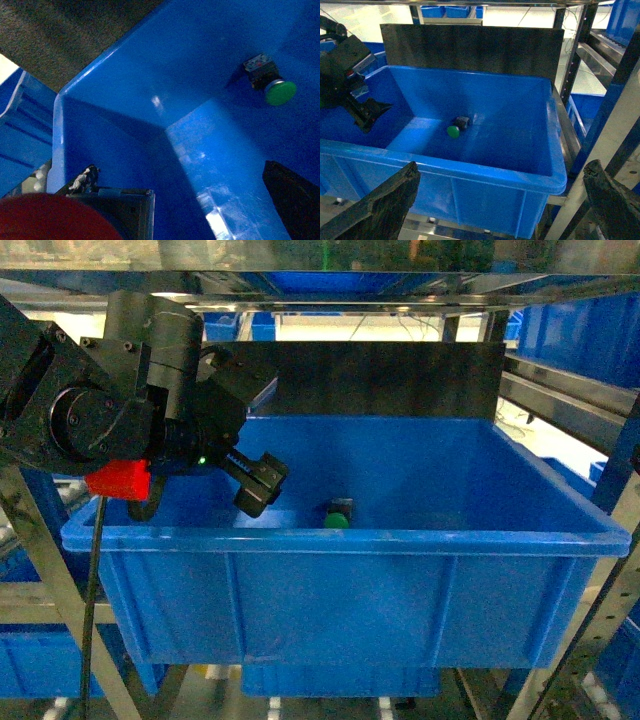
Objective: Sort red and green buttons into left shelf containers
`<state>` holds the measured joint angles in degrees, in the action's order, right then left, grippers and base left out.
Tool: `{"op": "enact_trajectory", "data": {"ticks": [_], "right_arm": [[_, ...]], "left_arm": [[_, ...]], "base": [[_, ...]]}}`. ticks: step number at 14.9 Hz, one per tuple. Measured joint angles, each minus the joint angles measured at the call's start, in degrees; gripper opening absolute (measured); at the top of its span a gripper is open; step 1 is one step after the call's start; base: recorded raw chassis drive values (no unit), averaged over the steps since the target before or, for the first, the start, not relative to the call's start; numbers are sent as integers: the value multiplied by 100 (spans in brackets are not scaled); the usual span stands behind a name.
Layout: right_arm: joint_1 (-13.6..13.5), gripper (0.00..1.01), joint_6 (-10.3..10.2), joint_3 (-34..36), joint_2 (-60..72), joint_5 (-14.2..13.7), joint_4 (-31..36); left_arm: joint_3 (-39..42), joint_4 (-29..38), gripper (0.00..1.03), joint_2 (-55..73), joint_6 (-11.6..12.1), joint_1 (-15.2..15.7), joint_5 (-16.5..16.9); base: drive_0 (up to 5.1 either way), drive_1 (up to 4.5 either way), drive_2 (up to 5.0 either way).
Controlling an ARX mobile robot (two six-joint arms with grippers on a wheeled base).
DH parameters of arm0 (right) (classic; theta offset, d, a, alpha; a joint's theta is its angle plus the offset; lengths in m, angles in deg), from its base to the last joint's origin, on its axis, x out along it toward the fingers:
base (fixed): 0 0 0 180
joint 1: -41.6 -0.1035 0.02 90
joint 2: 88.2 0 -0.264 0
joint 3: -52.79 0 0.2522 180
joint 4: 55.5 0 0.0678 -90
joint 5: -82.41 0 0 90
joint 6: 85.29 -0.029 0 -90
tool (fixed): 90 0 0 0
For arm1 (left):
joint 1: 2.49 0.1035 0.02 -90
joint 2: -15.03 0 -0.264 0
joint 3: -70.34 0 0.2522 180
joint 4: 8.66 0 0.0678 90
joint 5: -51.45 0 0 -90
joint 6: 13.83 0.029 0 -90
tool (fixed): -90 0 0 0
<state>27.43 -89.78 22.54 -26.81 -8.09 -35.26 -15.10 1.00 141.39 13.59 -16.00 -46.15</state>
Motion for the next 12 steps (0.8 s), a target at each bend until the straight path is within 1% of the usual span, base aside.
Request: {"op": "enact_trajectory", "data": {"ticks": [1,2,3,4,5,6,7,8,9,10,11,12], "right_arm": [[0,98,0,0,0,2,2],[0,98,0,0,2,0,-2],[-2,98,0,0,0,13,2],[0,98,0,0,2,7,-4],[0,98,0,0,0,7,0],[0,98,0,0,0,9,4],[0,98,0,0,2,9,0],[-2,98,0,0,0,9,2],[0,98,0,0,0,11,7],[0,98,0,0,2,9,-4],[0,98,0,0,0,9,0],[0,98,0,0,0,9,2]], "left_arm": [[2,-39,98,2,0,0,87],[-2,269,98,96,160,2,-146],[48,448,98,103,203,20,-229],[66,374,98,72,262,24,-79],[46,306,98,72,332,13,-238],[136,597,98,68,409,4,-114],[120,302,98,11,404,-35,-57],[0,-140,98,9,308,-70,63],[-2,-341,98,-4,55,-66,284],[-2,-372,98,-7,-243,-70,492],[-98,-592,98,-7,-640,-44,540],[-59,-74,98,-20,-903,11,457]], "base": [[0,0,0],[0,0,0],[0,0,0],[0,0,0],[0,0,0],[0,0,0],[0,0,0],[0,0,0],[0,0,0],[0,0,0],[0,0,0],[0,0,0]]}}
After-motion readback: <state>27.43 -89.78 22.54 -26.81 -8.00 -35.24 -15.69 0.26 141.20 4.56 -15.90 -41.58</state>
